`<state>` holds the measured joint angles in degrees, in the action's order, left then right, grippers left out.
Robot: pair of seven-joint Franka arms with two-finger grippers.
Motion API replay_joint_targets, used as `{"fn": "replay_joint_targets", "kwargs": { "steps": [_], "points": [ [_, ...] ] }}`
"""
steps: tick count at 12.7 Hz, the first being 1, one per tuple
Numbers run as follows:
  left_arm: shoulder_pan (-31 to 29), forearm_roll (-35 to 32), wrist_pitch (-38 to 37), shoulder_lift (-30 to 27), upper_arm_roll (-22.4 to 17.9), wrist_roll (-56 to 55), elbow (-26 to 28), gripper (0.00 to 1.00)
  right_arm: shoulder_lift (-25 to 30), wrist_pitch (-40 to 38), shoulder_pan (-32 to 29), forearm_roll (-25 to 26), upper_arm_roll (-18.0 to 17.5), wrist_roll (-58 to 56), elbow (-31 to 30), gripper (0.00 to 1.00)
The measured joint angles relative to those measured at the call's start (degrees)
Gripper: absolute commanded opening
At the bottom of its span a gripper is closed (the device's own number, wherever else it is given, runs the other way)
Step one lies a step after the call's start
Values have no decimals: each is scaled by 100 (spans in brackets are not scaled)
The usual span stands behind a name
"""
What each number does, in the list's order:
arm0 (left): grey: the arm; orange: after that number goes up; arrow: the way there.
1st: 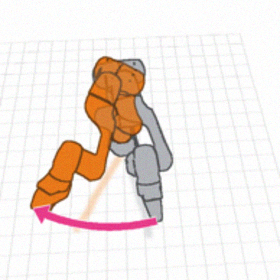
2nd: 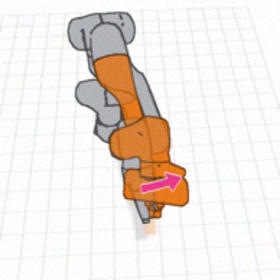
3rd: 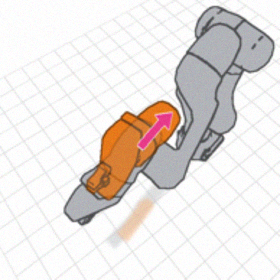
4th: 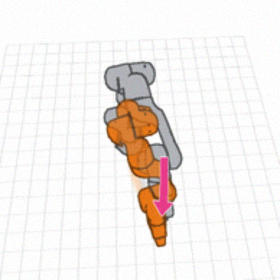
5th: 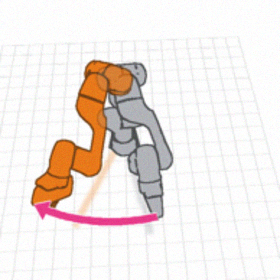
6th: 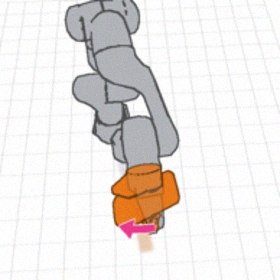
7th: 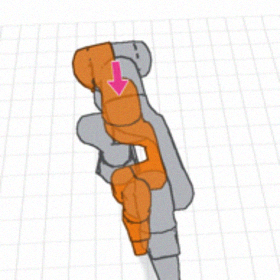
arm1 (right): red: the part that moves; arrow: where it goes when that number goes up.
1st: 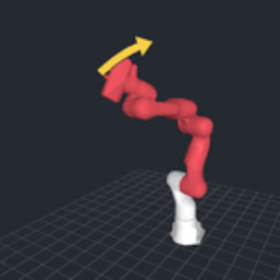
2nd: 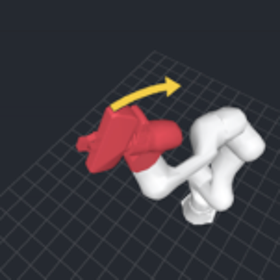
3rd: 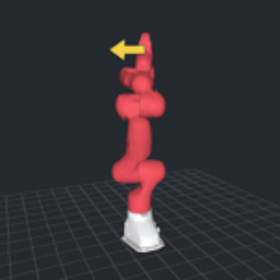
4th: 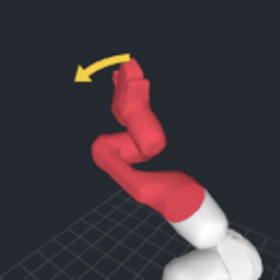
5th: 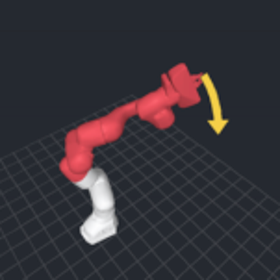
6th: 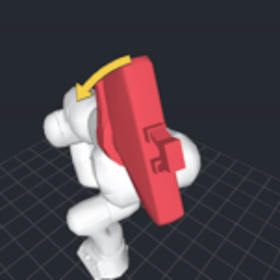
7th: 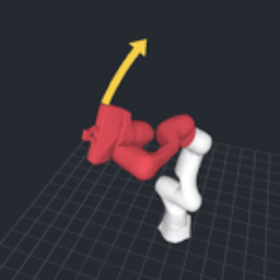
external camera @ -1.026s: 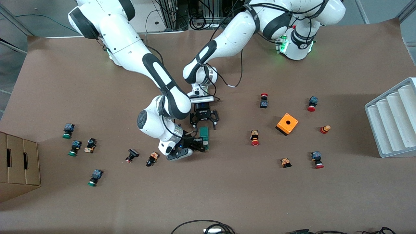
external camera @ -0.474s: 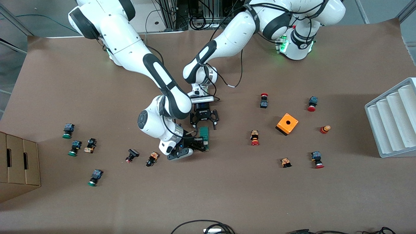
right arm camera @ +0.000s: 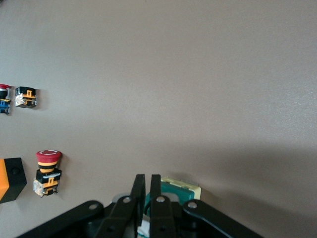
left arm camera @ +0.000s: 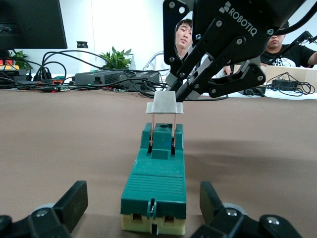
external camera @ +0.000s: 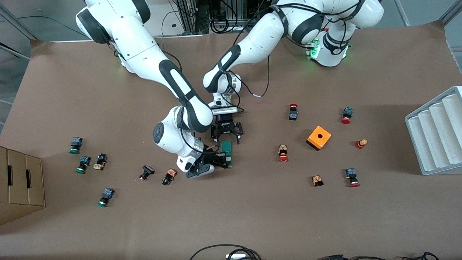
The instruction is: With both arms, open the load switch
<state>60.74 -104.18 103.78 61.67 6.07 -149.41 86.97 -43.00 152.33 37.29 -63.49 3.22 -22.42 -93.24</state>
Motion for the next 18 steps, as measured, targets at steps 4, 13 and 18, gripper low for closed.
{"fn": "replay_joint_targets", "kwargs": {
  "steps": [4,13,18],
  "points": [
    [0,0,0,0,0,0,0,100,11,0,2,0,0,0,0,10],
    [0,0,0,0,0,0,0,100,35,0,38,0,-16,0,-39,10],
    [0,0,0,0,0,0,0,100,173,0,45,0,-16,-1,-191,10]
  ]
}}
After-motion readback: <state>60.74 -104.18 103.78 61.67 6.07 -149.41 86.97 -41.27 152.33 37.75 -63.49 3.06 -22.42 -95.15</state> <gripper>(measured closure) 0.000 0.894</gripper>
